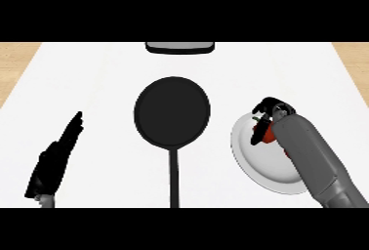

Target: Pick the bell pepper from the plate and place it in the pan

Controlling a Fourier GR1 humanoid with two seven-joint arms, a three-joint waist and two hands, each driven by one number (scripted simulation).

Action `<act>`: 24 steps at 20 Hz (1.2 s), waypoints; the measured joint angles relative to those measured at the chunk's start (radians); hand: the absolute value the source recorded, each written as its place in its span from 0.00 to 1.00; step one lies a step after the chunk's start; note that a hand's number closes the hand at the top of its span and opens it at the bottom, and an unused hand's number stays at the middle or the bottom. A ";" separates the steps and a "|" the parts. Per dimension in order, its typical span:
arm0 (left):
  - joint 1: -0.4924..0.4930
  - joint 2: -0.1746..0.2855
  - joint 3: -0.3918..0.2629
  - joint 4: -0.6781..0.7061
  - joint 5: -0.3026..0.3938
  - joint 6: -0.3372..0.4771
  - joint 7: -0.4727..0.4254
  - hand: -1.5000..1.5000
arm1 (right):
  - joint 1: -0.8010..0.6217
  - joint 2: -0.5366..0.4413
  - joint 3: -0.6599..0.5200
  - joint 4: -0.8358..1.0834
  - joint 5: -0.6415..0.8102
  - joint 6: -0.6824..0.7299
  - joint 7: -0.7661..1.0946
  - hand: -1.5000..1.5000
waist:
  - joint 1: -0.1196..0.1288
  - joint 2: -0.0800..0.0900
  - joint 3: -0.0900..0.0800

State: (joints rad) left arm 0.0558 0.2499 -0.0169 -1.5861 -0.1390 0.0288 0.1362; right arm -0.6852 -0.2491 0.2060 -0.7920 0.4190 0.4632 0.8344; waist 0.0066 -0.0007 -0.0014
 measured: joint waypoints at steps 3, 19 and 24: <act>0.000 -0.013 -0.005 -0.024 -0.013 -0.002 0.029 0.50 | 0.019 0.015 -0.017 -0.020 0.021 -0.033 -0.011 1.00 | -0.001 -0.003 -0.002; 0.015 -0.036 0.007 -0.028 -0.040 -0.008 0.015 0.50 | 0.078 -0.074 0.047 -0.066 0.169 -0.086 -0.356 1.00 | -0.004 -0.002 -0.001; 0.007 -0.032 0.017 -0.016 -0.035 -0.014 0.005 0.50 | 0.091 -0.155 0.085 -0.143 0.277 -0.274 -0.533 1.00 | -0.006 0.001 0.002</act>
State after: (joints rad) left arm 0.0630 0.2174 0.0005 -1.6018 -0.1737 0.0149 0.1415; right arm -0.5945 -0.4042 0.2913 -0.9351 0.6963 0.1896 0.3009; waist 0.0003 -0.0002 0.0004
